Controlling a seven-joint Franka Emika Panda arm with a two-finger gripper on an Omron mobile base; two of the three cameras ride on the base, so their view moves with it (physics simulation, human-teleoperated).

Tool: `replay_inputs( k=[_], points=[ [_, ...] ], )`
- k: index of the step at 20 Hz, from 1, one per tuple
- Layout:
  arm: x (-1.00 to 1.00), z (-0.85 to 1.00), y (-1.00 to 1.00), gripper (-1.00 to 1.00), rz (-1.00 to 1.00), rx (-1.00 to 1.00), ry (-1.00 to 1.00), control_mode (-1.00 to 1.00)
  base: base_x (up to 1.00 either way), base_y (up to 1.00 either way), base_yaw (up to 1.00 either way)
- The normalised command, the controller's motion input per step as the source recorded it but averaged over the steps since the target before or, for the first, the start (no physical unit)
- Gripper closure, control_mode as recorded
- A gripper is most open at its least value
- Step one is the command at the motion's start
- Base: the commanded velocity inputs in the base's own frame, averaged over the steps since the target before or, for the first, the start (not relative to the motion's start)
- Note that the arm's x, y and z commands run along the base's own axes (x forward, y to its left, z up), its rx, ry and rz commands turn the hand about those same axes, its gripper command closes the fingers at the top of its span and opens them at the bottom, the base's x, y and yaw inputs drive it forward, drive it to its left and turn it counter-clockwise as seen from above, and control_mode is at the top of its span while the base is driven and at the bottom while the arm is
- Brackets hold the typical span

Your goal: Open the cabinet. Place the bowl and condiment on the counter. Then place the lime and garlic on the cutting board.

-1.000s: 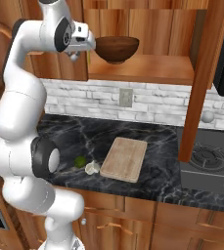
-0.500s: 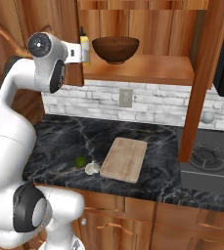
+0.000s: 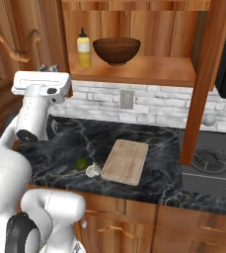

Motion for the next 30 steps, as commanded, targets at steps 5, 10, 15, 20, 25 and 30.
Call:
replay_inputs(
  k=[5,10,15,20,25,30],
  points=[
    [-1.00,0.33,0.03,-1.00,-0.05,0.27,0.43,-1.00,0.00,0.00,0.00],
    [-1.00,0.62,-0.55,-1.00,-0.04,0.41,0.33,-1.00,0.00,0.00,0.00],
    [-0.90,0.63,-0.75,-1.00,0.02,0.48,0.32,-1.00,0.00,0.00,0.00],
    [0.39,-0.02,-0.32,-1.00,0.27,0.50,0.40,-1.00,0.00,0.00,0.00],
    [0.89,-0.35,0.01,-1.00,0.52,0.43,0.27,-1.00,0.00,0.00,0.00],
    [0.22,-0.22,0.01,-1.00,0.60,0.45,0.23,-1.00,0.00,0.00,0.00]
  ],
)
